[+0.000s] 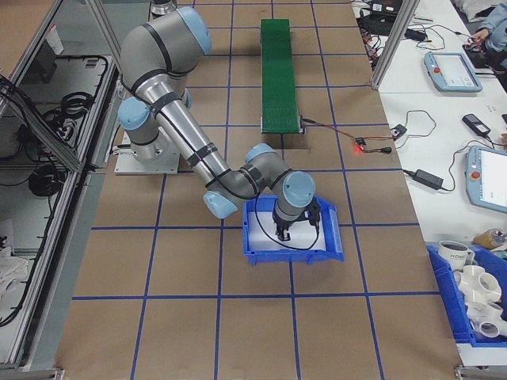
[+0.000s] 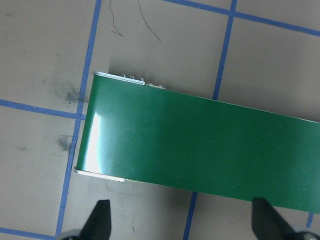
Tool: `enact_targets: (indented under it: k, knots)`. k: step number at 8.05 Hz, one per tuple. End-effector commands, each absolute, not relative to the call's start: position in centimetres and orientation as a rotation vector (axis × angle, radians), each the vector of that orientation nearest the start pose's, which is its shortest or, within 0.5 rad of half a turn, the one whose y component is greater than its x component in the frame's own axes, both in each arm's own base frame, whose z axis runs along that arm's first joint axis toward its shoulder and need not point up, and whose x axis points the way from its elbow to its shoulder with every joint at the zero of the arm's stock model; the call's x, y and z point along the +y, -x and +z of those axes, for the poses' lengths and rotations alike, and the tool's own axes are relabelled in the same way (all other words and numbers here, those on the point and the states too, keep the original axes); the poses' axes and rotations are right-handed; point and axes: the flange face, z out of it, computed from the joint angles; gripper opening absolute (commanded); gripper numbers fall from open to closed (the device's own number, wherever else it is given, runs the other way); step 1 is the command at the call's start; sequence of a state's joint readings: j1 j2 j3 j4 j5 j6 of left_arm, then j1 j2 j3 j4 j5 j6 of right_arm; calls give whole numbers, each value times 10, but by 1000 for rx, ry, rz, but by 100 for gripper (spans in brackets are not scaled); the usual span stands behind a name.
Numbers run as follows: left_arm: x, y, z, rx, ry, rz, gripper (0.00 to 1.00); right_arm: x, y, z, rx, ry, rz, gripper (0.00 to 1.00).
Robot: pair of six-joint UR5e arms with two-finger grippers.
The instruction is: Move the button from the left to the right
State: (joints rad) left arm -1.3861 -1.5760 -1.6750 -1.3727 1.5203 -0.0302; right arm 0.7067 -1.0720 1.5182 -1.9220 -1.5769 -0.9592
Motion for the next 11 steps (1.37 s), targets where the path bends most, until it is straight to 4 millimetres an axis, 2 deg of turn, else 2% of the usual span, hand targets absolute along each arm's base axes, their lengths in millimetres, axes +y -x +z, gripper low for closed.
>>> enact_targets:
  k: [1, 2, 6, 7, 8, 9, 11]
  knots:
    - [-517, 43, 452, 3163, 340, -133, 100, -520, 406, 240, 3059, 156, 117, 0]
    - [-517, 44, 451, 3164, 340, -130, 100, -520, 405, 231, 3053, 170, 119, 4]
    - [-517, 44, 450, 3163, 335, -138, 100, -519, 405, 228, 3078, 214, 89, 22]
    - [-517, 44, 451, 3163, 330, -142, 100, -519, 404, 226, 3077, 213, 79, 42]
    - [-517, 44, 451, 3163, 333, -142, 100, -520, 403, 230, 3075, 203, 54, 83]
    - [-517, 43, 451, 3163, 333, -140, 100, -521, 402, 237, 3073, 188, 20, 100]
    - [-520, 43, 450, 3164, 347, -138, 100, -516, 392, 291, 3144, 193, -29, 100]
